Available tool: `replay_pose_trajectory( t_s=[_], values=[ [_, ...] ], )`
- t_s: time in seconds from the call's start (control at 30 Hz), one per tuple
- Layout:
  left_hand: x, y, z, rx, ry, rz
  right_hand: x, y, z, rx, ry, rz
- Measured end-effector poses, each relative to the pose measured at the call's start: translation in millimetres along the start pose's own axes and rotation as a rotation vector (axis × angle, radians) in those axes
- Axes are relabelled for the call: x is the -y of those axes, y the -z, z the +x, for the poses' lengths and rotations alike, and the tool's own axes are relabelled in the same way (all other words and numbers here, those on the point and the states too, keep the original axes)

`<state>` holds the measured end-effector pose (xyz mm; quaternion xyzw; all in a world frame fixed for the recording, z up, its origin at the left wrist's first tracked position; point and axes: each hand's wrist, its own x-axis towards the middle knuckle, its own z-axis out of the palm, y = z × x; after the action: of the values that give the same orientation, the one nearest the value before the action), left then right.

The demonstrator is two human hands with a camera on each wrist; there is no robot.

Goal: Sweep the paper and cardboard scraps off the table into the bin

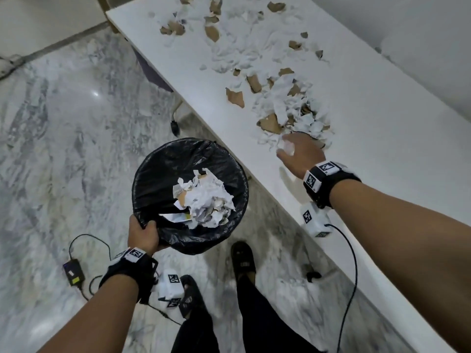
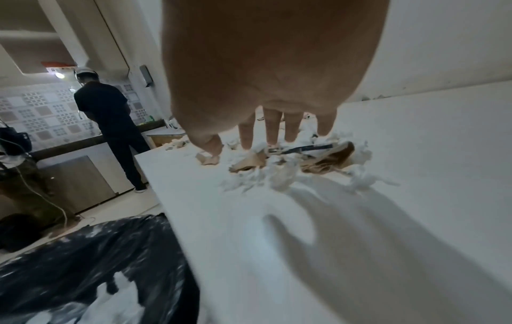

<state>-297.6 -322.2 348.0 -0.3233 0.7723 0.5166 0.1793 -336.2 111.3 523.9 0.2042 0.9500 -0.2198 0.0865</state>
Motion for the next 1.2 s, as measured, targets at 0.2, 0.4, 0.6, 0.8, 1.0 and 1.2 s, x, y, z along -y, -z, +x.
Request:
replay_pose_trajectory(
  t_s=[0.2, 0.4, 0.6, 0.8, 1.0, 1.2],
  values=[
    [-10.4, -50.0, -35.3, -0.003, 0.04, -0.045, -63.0, 13.2, 64.3, -0.067, -0.156, -0.097],
    [10.2, -66.7, -42.4, 0.002, 0.09, -0.051, -73.6, -12.7, 66.2, -0.006, -0.228, 0.149],
    [0.3, -76.9, -54.3, -0.019, 0.105, -0.074, -50.6, -35.0, 29.5, -0.029, -0.049, 0.254],
    [-7.7, -87.3, -59.4, -0.016, 0.09, -0.07, -80.7, 4.9, 27.2, -0.194, -0.122, 0.348],
    [-8.9, -95.3, -60.4, -0.014, 0.114, -0.098, -69.5, -27.4, -2.2, -0.132, -0.255, 0.488],
    [-9.7, -91.5, -55.6, -0.027, 0.099, -0.088, 0.2, -67.0, -35.6, -0.081, -0.119, 0.601]
  ],
)
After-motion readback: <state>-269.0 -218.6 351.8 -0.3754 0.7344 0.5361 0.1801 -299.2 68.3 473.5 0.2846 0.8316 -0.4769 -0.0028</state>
